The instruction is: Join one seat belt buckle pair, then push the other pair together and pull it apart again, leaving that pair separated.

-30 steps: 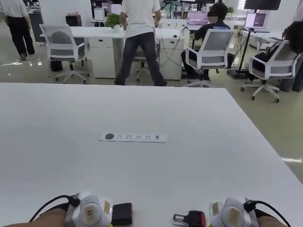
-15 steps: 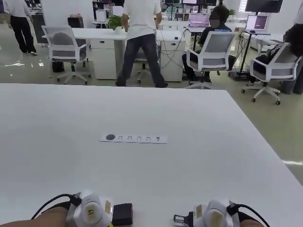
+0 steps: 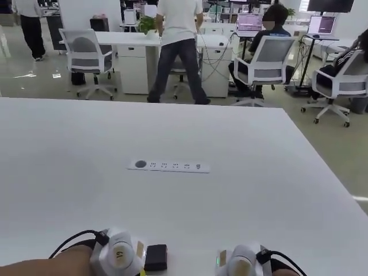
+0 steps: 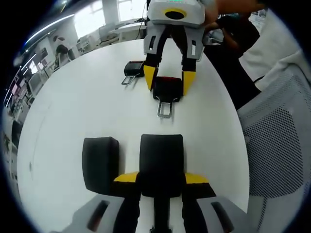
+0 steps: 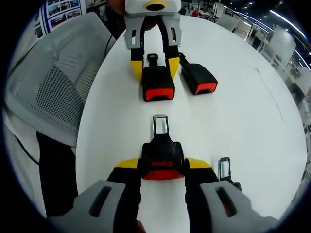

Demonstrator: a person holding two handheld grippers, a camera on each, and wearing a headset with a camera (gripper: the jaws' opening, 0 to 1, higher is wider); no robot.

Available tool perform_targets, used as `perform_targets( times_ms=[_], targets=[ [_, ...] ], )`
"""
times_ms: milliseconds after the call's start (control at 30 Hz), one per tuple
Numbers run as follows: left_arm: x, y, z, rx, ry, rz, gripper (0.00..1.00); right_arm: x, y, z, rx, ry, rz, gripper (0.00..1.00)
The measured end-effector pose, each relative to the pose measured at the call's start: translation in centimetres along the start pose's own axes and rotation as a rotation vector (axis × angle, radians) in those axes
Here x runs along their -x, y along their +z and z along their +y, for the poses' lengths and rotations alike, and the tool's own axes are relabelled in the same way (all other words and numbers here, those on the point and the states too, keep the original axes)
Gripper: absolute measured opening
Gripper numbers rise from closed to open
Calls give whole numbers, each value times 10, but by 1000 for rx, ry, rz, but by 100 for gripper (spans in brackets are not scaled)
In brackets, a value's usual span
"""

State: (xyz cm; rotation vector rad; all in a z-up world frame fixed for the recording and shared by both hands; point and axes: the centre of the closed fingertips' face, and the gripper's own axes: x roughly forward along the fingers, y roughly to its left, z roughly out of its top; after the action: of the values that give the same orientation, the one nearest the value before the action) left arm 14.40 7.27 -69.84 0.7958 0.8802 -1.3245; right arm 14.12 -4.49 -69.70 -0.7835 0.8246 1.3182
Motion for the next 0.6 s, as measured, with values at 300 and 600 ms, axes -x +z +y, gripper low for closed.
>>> perform_targets(
  times_ms=[300,600],
  targets=[
    [0,1,-2,0,-2,6,33,-15,22,-4,23,17,-20,33],
    [0,2,-3,4,3,29,33,-15,32,0,39,40,-47,32]
  ],
)
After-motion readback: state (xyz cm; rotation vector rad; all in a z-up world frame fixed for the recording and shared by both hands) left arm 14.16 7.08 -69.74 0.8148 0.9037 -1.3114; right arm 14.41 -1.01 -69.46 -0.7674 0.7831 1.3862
